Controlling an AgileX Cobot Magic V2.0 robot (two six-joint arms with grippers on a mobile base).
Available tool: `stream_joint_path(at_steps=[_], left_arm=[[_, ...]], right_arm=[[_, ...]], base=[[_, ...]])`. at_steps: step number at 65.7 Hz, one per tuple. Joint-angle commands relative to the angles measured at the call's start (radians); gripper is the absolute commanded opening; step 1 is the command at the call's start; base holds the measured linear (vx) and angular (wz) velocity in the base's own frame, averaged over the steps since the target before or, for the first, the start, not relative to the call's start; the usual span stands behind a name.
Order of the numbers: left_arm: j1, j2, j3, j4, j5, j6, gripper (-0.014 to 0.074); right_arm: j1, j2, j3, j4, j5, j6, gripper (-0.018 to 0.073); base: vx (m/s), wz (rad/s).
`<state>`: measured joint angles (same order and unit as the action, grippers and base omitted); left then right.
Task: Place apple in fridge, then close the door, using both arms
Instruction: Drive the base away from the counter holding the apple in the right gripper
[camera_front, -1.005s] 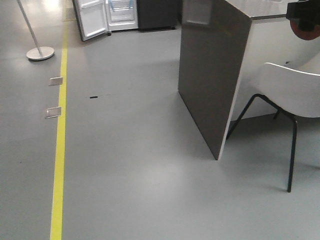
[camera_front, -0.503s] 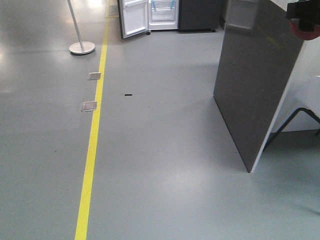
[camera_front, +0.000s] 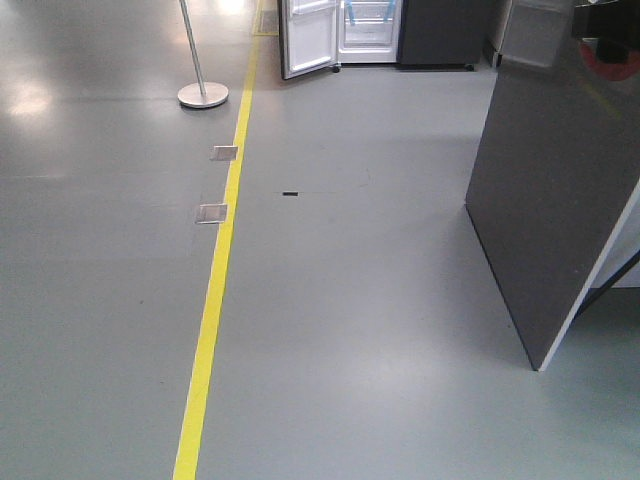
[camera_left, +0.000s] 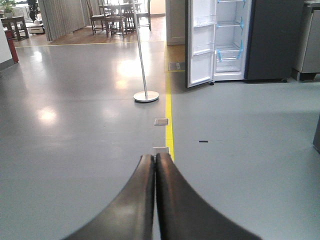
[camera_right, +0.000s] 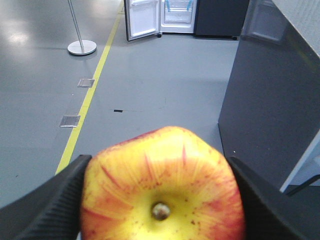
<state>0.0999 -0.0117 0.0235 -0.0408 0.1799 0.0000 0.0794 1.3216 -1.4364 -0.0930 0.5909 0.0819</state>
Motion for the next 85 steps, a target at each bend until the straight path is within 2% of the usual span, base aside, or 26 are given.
stream_joint_path(at_steps=[1,85], left_arm=[[-0.001,-0.013,-0.018,-0.008,-0.071,0.0,-0.0006],[-0.001,-0.013,-0.018,-0.008,-0.071,0.0,-0.0006]], right_arm=[[0.0,-0.03,-0.03,-0.009,-0.081,-0.005,0.0165],[0.0,-0.03,-0.03,-0.009,-0.081,-0.005,0.0165]], base=[[0.1,0.08],[0.14,-0.01]])
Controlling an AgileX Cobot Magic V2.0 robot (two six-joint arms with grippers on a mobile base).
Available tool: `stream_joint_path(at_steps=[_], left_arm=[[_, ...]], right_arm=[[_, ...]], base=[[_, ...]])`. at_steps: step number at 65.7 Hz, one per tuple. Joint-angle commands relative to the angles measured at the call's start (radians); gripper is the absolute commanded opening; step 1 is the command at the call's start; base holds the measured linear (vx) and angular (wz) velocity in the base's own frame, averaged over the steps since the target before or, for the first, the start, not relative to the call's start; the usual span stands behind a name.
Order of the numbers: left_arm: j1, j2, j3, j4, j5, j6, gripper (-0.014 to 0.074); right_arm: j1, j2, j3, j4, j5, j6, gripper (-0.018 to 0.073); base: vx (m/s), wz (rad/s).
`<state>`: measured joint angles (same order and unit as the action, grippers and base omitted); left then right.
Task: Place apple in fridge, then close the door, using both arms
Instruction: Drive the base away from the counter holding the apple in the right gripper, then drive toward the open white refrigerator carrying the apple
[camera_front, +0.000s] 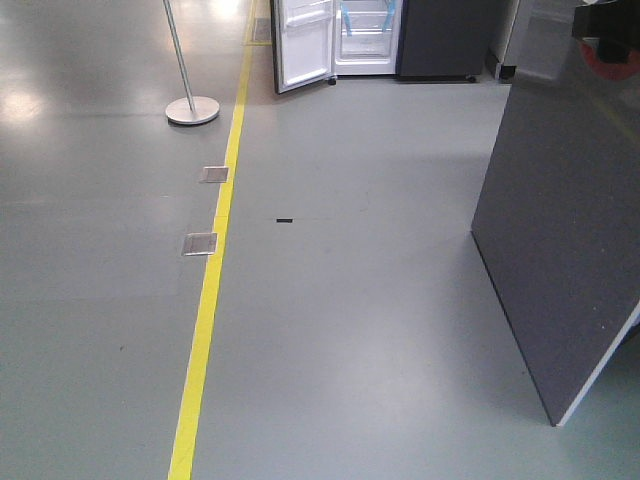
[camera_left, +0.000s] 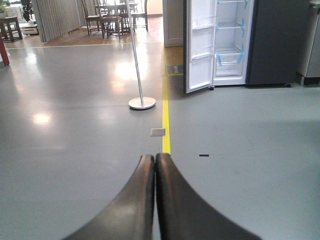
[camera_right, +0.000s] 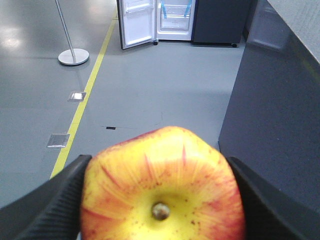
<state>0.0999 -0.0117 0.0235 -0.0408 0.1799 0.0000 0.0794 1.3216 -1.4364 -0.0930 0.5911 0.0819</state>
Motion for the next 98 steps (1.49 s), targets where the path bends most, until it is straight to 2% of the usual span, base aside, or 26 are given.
stream_joint_path(at_steps=[1,98], left_arm=[[-0.001,-0.013,-0.018,-0.008,-0.071,0.0,-0.0006],[-0.001,-0.013,-0.018,-0.008,-0.071,0.0,-0.0006]], right_arm=[[0.0,-0.03,-0.03,-0.009,-0.081,-0.005,0.0165],[0.0,-0.03,-0.03,-0.009,-0.081,-0.005,0.0165]], base=[[0.16,0.01],[0.17,0.02]])
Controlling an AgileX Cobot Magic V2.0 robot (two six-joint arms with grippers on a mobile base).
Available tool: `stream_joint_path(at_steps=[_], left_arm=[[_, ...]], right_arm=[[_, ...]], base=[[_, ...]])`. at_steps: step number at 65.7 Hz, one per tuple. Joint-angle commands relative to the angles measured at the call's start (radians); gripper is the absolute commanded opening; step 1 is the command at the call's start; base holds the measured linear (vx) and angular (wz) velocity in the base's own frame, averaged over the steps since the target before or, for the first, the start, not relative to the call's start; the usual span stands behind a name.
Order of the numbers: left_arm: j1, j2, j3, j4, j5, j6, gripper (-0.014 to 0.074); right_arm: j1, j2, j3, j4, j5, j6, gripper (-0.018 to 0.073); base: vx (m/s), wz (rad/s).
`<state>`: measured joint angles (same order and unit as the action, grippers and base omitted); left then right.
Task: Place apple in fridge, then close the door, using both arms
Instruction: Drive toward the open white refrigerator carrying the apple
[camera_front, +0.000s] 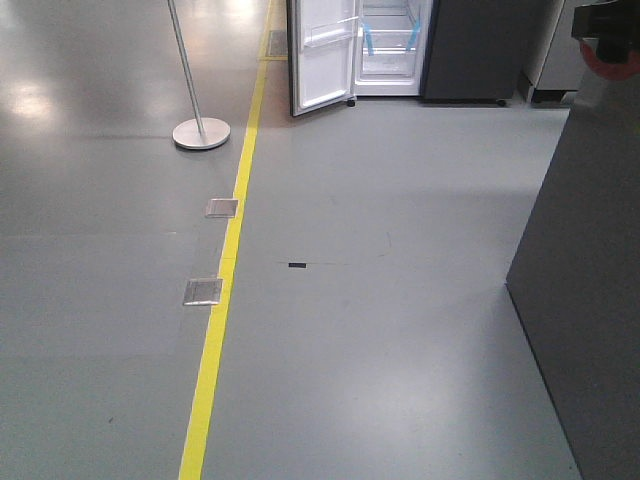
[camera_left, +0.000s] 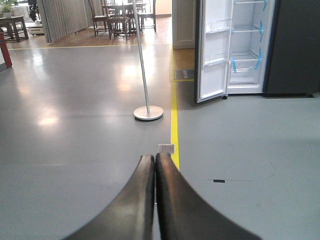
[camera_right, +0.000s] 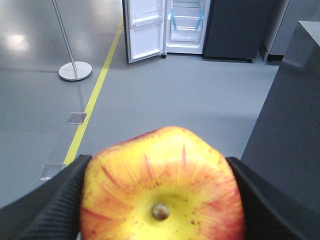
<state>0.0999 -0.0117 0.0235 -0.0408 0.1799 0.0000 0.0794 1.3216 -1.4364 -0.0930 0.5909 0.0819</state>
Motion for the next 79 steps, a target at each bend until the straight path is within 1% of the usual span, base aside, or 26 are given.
stream_joint_path(at_steps=[1,79], left_arm=[[-0.001,-0.013,-0.018,-0.008,-0.071,0.0,-0.0006],[-0.001,-0.013,-0.018,-0.008,-0.071,0.0,-0.0006]], right_arm=[[0.0,-0.03,-0.03,-0.009,-0.081,-0.005,0.0165],[0.0,-0.03,-0.03,-0.009,-0.081,-0.005,0.0165]], base=[[0.16,0.01],[0.15,-0.01]])
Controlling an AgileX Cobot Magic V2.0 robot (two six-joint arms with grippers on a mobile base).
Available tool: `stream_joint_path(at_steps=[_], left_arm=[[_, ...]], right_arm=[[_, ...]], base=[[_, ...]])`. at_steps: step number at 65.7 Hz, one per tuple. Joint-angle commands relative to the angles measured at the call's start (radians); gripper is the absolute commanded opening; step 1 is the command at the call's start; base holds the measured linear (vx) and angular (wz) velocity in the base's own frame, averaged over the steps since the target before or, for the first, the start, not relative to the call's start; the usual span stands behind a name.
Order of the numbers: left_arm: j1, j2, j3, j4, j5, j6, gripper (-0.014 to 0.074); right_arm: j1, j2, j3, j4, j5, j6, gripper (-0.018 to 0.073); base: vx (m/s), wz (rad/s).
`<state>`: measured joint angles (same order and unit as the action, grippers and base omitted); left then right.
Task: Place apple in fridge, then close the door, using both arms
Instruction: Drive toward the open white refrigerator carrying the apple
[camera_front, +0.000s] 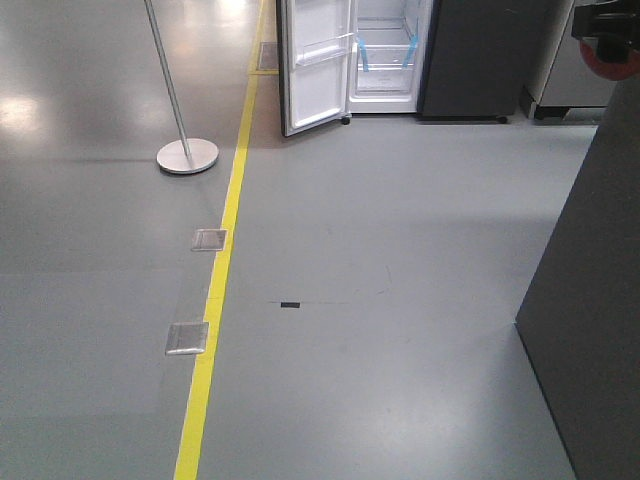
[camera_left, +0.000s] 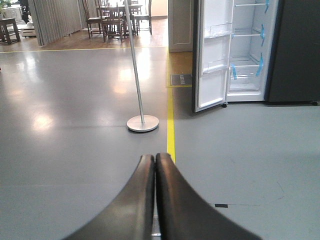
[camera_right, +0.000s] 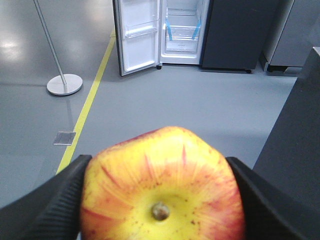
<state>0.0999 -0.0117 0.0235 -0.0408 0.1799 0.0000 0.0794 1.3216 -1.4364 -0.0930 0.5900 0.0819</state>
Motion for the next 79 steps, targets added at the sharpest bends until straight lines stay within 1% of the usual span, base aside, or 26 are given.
stream_joint_path(at_steps=[1,79], left_arm=[[-0.001,-0.013,-0.018,-0.008,-0.071,0.0,-0.0006],[-0.001,-0.013,-0.018,-0.008,-0.071,0.0,-0.0006]], right_arm=[[0.0,-0.03,-0.03,-0.009,-0.08,-0.005,0.0165],[0.0,-0.03,-0.03,-0.009,-0.08,-0.005,0.0165]], base=[[0.17,-0.03],[0.17,0.0]])
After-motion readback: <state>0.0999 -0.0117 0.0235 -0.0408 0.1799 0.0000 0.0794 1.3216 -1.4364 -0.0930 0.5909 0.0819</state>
